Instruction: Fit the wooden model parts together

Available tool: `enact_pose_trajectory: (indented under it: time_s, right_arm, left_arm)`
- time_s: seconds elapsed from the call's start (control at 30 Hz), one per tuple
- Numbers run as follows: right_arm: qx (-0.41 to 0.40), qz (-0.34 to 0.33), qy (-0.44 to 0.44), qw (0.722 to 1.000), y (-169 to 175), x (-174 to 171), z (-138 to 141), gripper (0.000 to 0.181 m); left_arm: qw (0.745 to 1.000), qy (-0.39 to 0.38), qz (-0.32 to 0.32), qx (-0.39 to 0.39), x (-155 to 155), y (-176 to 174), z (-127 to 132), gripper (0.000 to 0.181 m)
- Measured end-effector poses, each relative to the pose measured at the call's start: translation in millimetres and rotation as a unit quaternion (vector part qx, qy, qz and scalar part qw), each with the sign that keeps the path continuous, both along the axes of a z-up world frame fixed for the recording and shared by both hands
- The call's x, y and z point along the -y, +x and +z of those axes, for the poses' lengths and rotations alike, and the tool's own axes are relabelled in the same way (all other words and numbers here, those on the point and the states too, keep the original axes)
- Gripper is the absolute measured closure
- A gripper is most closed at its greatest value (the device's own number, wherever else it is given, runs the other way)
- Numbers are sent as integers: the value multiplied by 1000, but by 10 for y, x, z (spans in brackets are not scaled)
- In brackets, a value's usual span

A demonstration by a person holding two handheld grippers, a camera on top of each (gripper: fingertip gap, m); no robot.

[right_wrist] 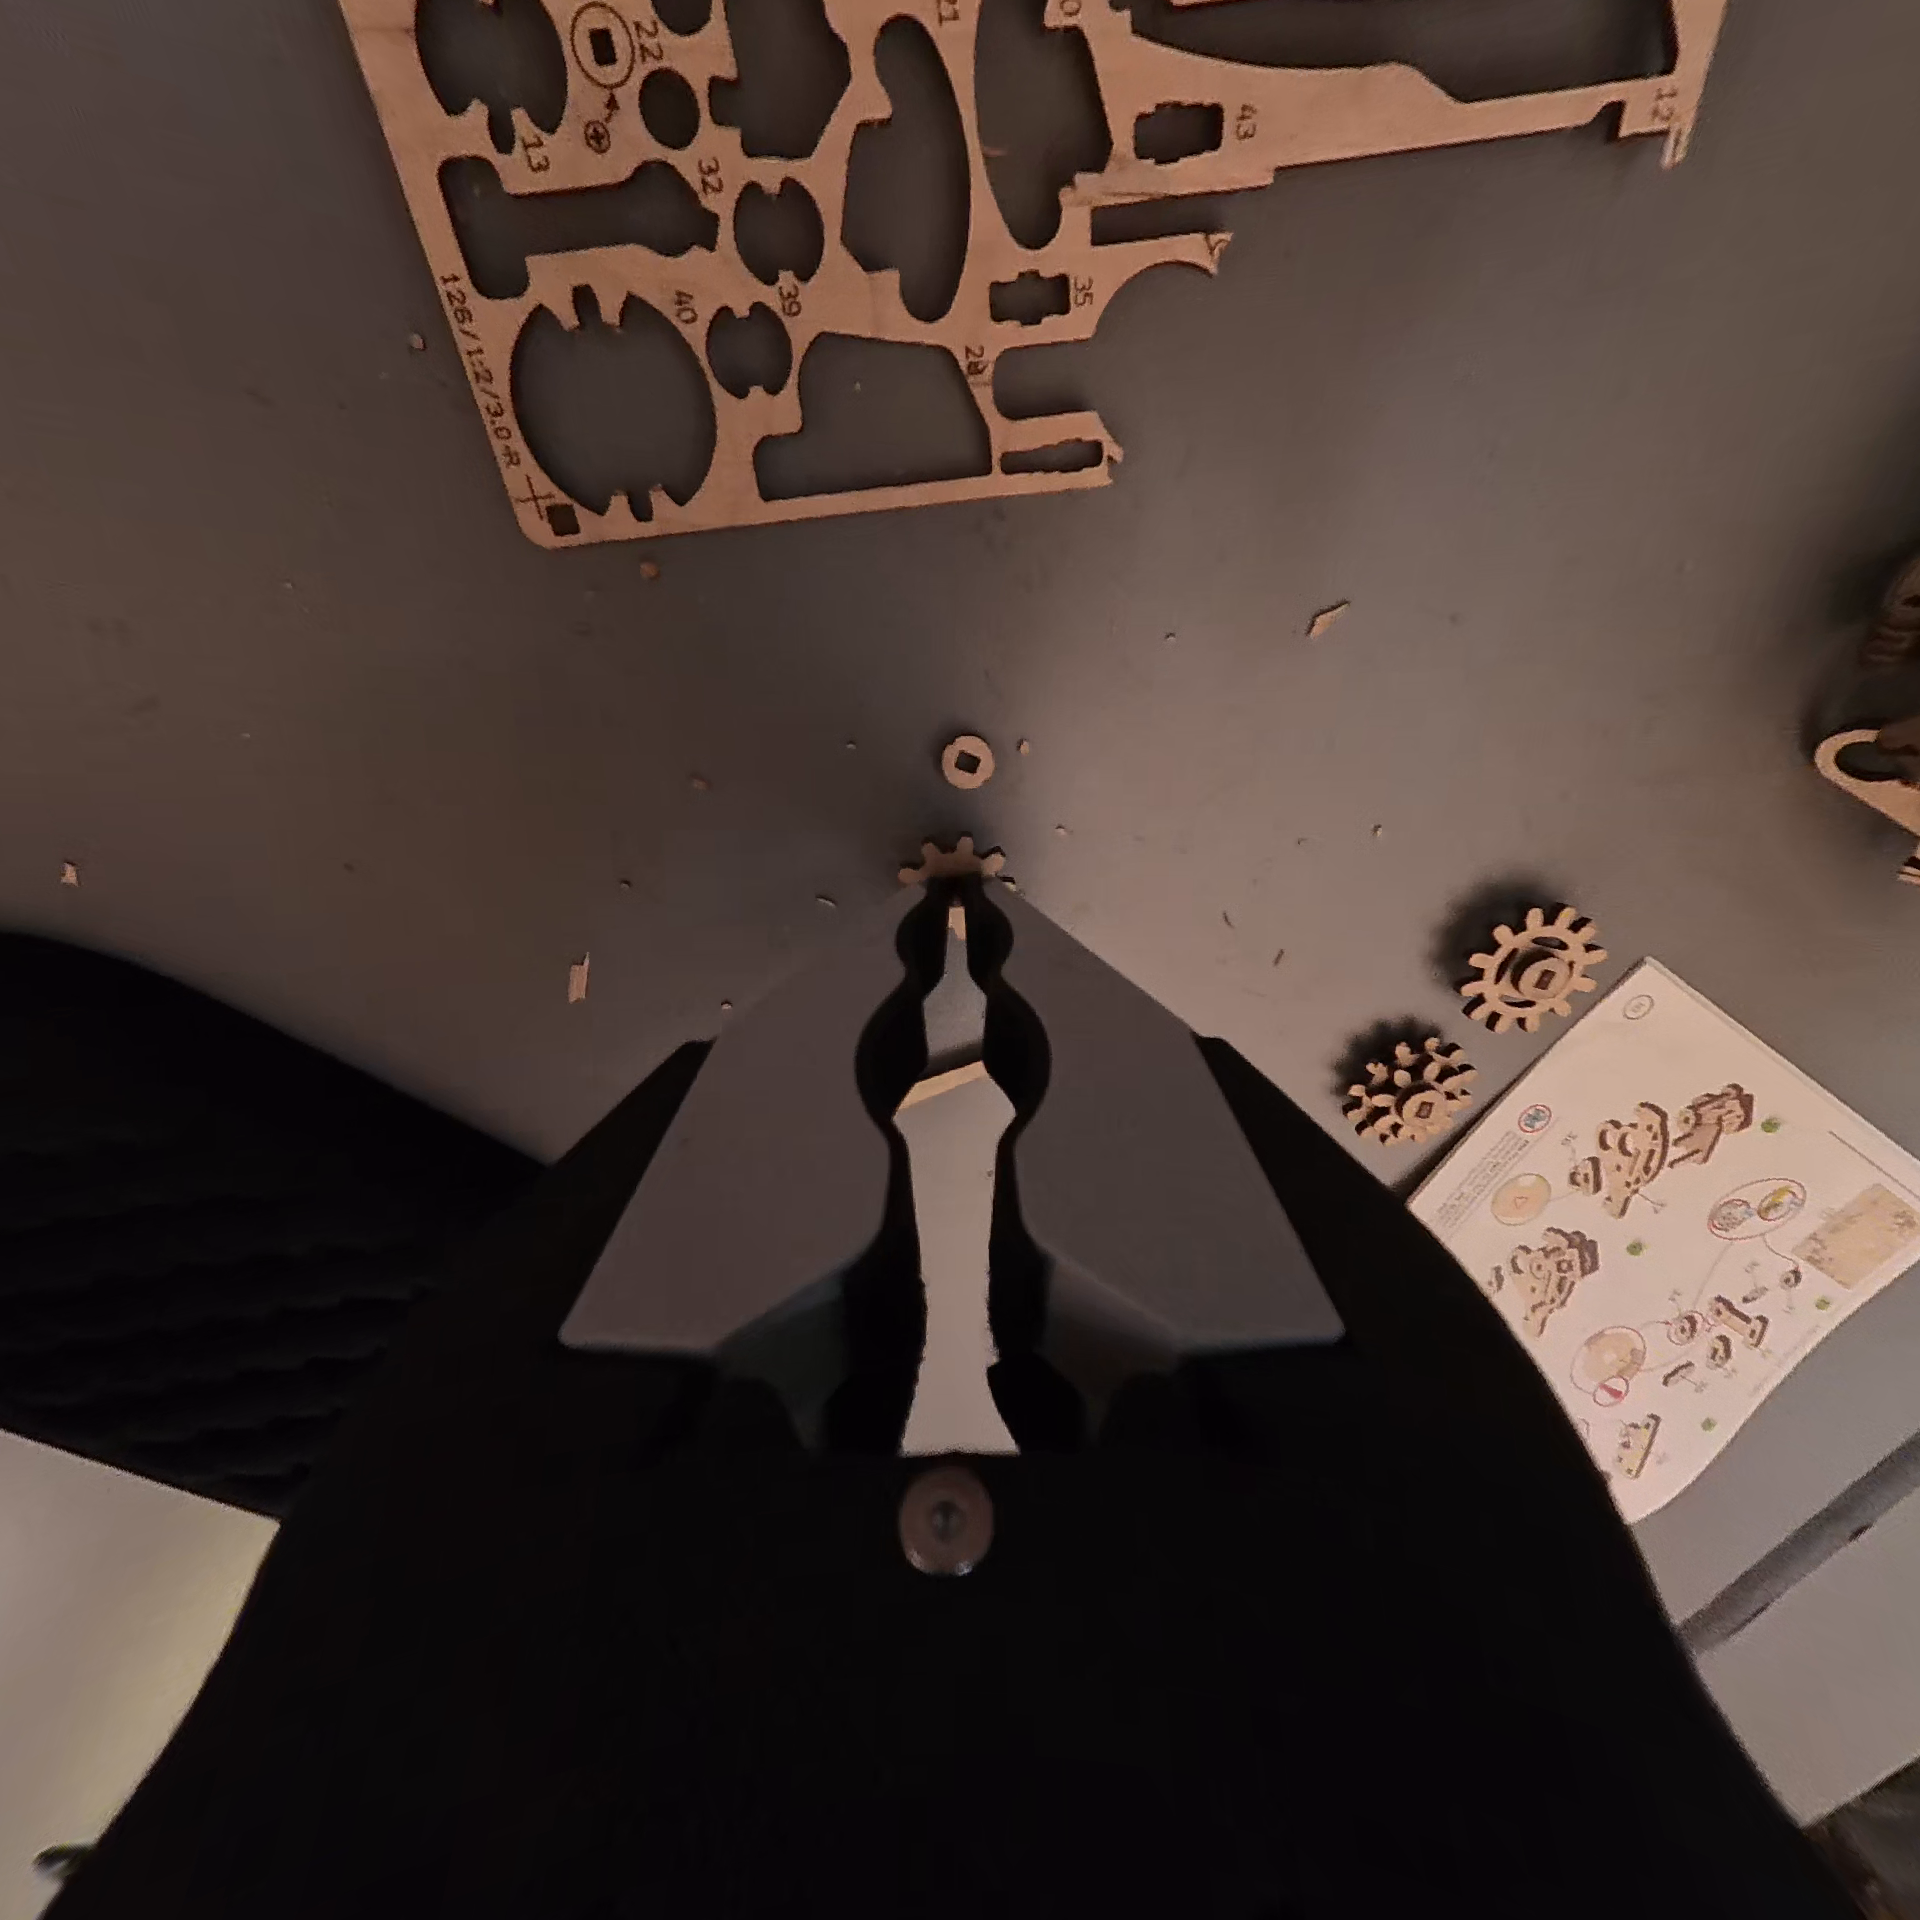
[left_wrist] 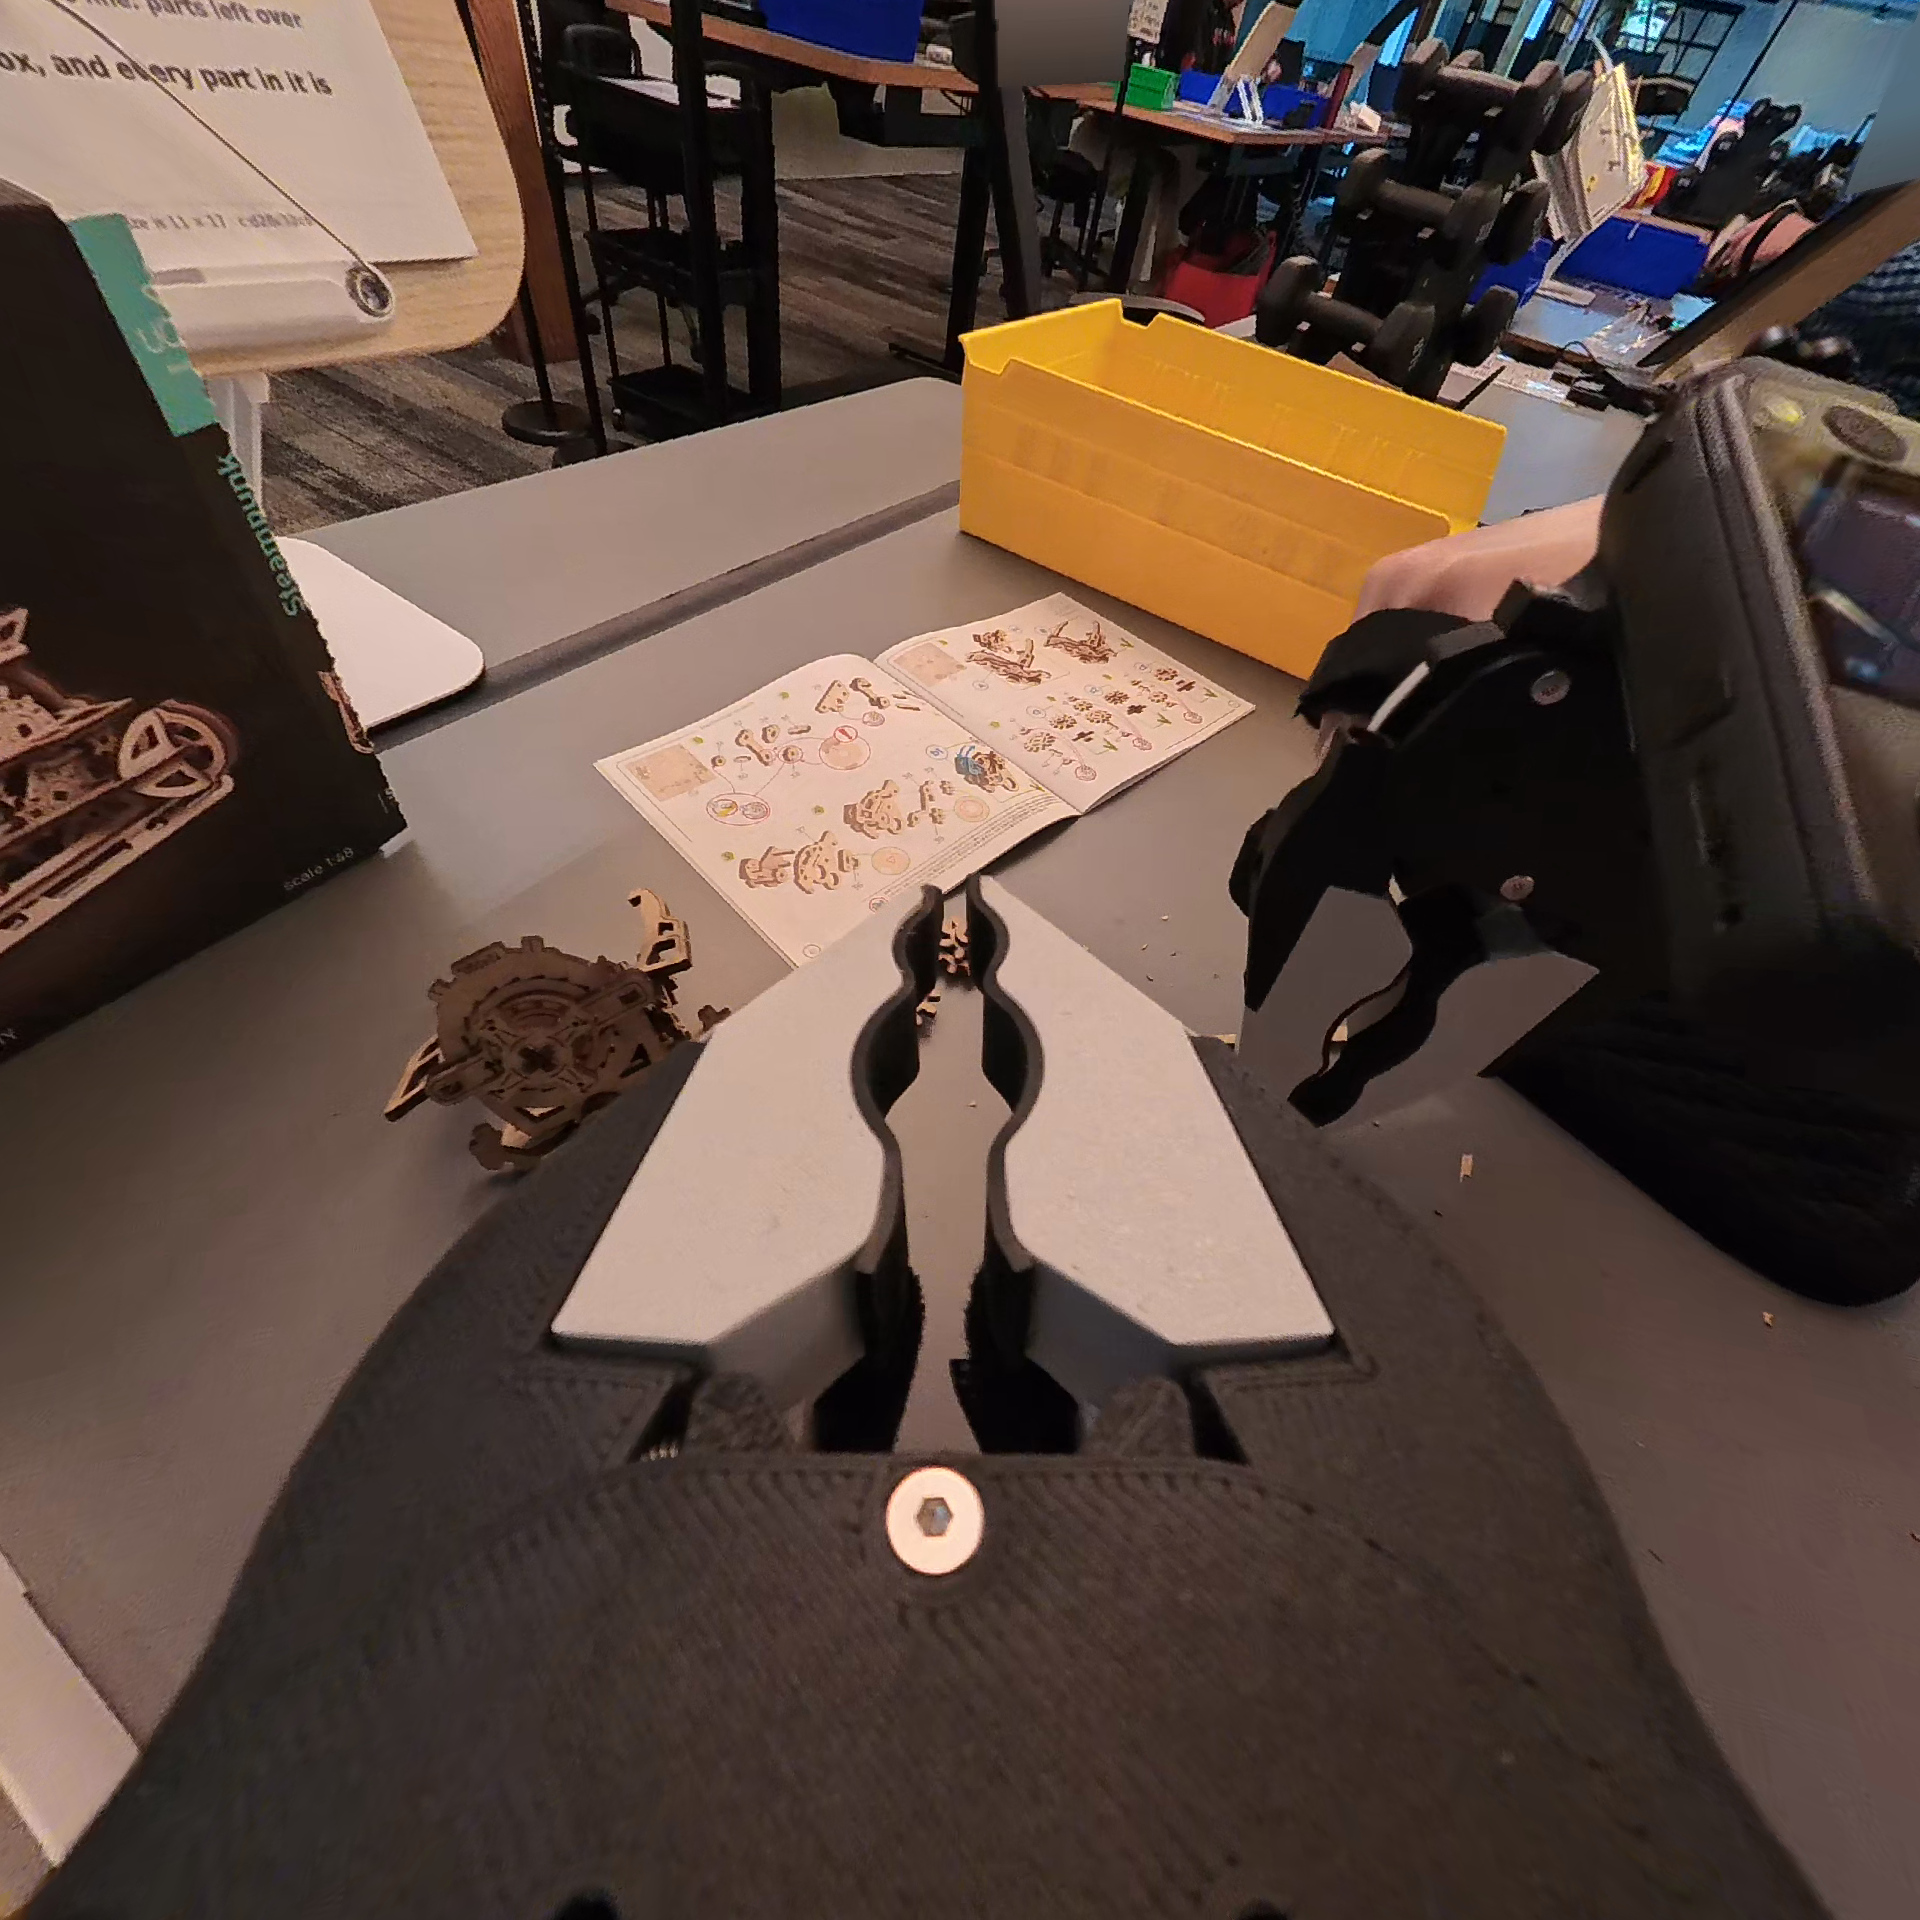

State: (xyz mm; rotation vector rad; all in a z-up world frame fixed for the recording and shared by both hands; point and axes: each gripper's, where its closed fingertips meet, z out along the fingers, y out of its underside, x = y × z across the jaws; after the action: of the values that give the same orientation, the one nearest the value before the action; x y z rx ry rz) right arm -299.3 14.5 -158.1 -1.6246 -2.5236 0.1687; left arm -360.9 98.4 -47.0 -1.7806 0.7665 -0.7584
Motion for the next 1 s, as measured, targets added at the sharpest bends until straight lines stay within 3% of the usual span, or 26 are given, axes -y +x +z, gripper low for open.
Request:
enact_pose_trajectory:
  time_s: [0.33, 0.7, 1.0]
  right_arm:
    - [78, 2, 32, 996, -15, 6, -6, 179]
    - [108, 10, 61, 992, -31, 15, -17, 180]
    - [2, -18, -4, 1000, -14, 7, -7, 179]
  left_arm:
    - [1000, 1, 14, 20, -40, -102, 73, 179]
    - [999, -5, 22, 40, -71, -180, 110, 178]
    - [999, -2, 15, 30, -44, -127, 93, 178]
